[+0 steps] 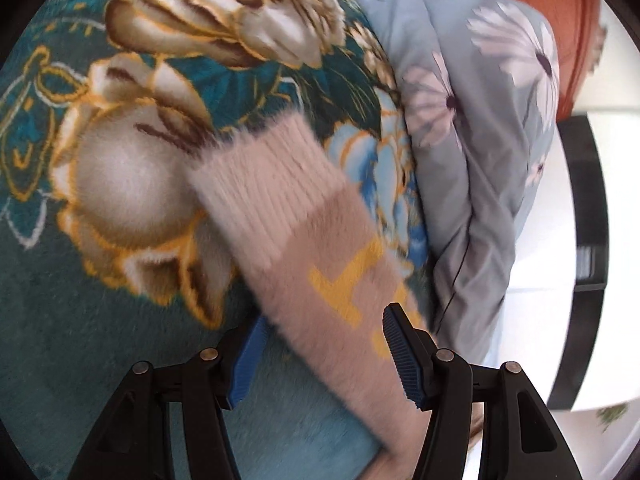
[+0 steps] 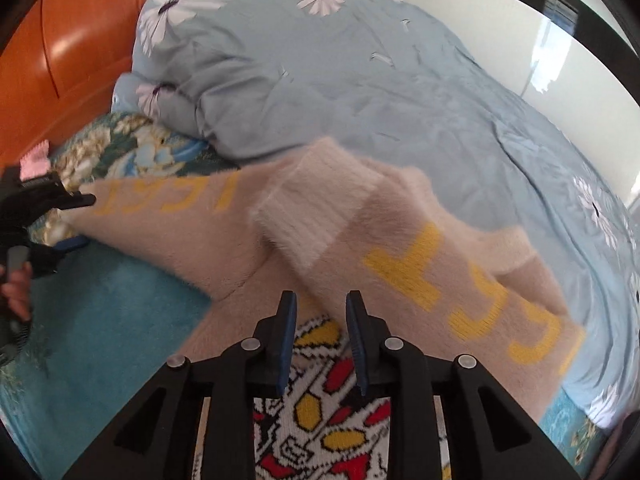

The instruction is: Fold clothes

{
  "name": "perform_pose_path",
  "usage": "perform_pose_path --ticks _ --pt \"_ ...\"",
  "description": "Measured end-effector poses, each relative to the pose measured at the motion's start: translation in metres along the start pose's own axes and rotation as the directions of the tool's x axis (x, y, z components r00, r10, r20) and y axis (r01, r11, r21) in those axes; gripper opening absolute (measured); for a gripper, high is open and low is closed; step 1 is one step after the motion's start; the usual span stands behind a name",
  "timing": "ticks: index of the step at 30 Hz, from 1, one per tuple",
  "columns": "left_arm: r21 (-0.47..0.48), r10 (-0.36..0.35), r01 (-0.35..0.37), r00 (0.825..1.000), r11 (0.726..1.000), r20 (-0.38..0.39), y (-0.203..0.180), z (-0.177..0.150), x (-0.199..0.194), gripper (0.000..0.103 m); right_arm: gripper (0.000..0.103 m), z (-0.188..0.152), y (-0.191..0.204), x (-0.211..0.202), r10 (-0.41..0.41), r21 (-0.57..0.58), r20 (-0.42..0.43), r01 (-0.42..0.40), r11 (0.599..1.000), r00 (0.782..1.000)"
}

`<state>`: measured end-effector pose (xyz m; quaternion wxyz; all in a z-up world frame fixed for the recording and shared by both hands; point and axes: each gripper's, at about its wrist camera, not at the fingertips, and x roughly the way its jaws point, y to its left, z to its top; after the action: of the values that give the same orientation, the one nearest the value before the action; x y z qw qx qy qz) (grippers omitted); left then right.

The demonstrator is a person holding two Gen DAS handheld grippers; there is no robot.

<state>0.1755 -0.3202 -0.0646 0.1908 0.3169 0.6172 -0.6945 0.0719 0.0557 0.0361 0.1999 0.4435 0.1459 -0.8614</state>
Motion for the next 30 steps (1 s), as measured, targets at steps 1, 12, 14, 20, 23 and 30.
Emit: perform_pose_path --ticks 1,12,14,20,23,30 --pt "-0.02 -0.016 0.016 1.0 1.0 0.009 0.002 0.002 0.001 0.061 0.027 -0.001 -0.004 -0.005 0.0 0.019 0.007 0.0 1.0 1.0" --pt "0.158 0.074 -0.092 0.991 0.983 0.111 -0.034 -0.007 -0.017 0.011 0.032 -0.033 -0.079 -0.043 -0.079 0.245 -0.01 0.079 0.966 0.997" --pt "0.274 0.027 -0.06 0.992 0.96 0.123 -0.064 -0.018 -0.029 0.011 0.032 -0.044 -0.096 -0.05 -0.09 0.295 -0.022 0.092 0.951 0.996" --pt "0.649 -0.231 0.152 0.972 0.745 0.038 -0.193 -0.087 -0.076 0.011 0.032 -0.074 -0.13 -0.06 -0.108 0.418 -0.059 0.123 0.9 0.992" --pt "0.755 -0.274 0.243 0.958 0.609 -0.087 -0.242 -0.14 -0.07 0.011 0.032 -0.086 -0.14 -0.061 -0.101 0.451 -0.07 0.122 0.884 0.992" --pt "0.827 -0.165 0.369 0.93 0.425 -0.33 -0.286 -0.258 -0.016 0.011 0.032 -0.106 -0.161 -0.065 -0.097 0.509 -0.069 0.119 0.852 0.993"
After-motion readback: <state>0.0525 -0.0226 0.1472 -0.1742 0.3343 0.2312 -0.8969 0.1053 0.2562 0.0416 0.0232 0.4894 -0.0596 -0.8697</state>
